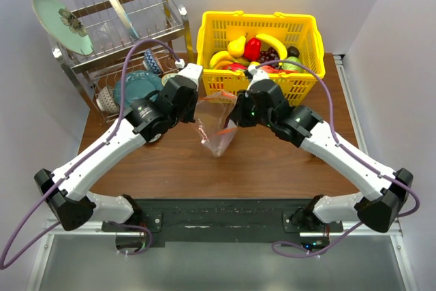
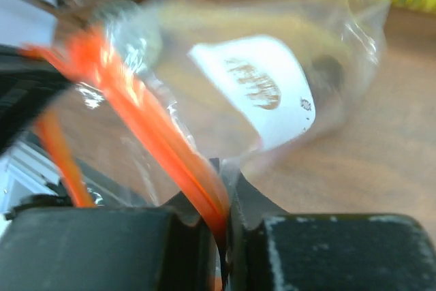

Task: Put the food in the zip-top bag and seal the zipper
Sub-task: Place the fake vegetable in the zipper food storage bag.

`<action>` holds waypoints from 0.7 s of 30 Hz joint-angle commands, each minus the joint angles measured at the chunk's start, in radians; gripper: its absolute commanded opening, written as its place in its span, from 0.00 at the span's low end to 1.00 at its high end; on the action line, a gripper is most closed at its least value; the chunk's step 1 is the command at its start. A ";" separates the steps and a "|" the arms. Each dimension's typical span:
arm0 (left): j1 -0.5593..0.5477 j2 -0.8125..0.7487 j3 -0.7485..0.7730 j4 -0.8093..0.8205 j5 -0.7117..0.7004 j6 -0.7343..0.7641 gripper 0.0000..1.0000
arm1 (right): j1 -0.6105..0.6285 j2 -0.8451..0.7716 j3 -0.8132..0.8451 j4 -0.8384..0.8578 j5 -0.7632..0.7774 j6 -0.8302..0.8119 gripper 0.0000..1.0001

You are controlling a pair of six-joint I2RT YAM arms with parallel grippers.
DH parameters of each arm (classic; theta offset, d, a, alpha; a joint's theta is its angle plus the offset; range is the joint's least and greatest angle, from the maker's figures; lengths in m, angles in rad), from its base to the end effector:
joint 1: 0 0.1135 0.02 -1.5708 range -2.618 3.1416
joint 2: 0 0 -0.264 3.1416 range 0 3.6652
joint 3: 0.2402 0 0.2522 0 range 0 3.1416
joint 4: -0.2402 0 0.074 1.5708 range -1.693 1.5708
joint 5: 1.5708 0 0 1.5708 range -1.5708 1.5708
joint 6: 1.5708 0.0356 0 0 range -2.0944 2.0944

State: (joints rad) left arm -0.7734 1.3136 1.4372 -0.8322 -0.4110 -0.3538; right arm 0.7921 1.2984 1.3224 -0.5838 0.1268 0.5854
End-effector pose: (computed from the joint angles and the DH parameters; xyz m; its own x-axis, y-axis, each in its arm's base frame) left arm 0.2028 -0.1781 0.3892 -0.5835 0.1258 -0.8023 0.2358 0.9716 -0.0192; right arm 0.2034 0.1997 0.3756 -0.6594 0.1121 -0.7434 -0.3197 0.8531 0.4122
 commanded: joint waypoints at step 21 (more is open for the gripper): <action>0.006 -0.071 -0.150 0.120 -0.114 0.072 0.00 | -0.272 0.220 0.542 -0.183 0.043 -0.248 0.61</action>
State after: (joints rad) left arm -0.7715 1.2465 1.3560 -0.8631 -0.6228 -0.3099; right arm 0.6083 1.4555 1.7504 -0.7448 0.1886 0.3973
